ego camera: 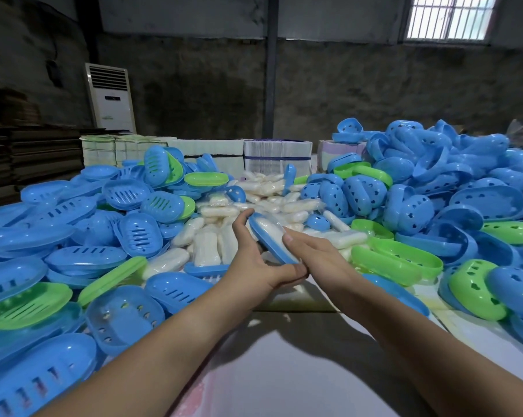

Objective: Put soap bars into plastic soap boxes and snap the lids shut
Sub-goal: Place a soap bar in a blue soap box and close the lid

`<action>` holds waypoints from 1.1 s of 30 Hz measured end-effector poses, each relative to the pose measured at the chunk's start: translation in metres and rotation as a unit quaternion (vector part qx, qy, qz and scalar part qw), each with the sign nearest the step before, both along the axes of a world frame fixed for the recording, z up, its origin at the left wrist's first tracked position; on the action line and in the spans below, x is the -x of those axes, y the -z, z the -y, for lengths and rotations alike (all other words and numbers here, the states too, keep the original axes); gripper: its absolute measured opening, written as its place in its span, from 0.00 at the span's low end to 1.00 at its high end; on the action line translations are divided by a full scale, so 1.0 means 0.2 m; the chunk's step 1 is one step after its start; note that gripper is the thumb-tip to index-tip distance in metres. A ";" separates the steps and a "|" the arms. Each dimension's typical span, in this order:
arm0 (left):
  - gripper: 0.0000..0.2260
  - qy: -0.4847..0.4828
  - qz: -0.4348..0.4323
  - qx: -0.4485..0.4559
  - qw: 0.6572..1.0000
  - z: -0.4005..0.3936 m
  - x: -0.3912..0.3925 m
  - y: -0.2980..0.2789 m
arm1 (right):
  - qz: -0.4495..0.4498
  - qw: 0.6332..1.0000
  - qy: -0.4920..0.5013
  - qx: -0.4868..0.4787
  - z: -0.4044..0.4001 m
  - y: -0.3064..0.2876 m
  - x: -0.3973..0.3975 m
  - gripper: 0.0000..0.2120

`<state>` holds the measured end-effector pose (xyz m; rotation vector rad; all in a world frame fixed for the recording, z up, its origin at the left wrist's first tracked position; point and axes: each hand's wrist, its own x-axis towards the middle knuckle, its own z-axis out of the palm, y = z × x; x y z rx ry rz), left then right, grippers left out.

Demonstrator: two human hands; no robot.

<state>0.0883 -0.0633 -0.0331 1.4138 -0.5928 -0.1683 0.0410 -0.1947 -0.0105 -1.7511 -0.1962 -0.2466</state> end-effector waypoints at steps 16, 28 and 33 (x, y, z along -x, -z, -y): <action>0.37 0.008 -0.222 0.263 0.939 -0.08 -0.03 -0.16 | -0.079 0.865 0.317 0.380 0.28 -0.06 -0.40 0.19; 0.36 0.026 -0.278 0.327 0.903 -0.10 -0.03 -0.18 | -0.140 0.685 0.383 0.604 0.40 0.03 -0.73 0.18; 0.27 0.007 -0.293 0.332 0.897 -0.11 -0.04 -0.19 | -0.084 0.628 0.372 0.679 0.40 0.01 -0.76 0.13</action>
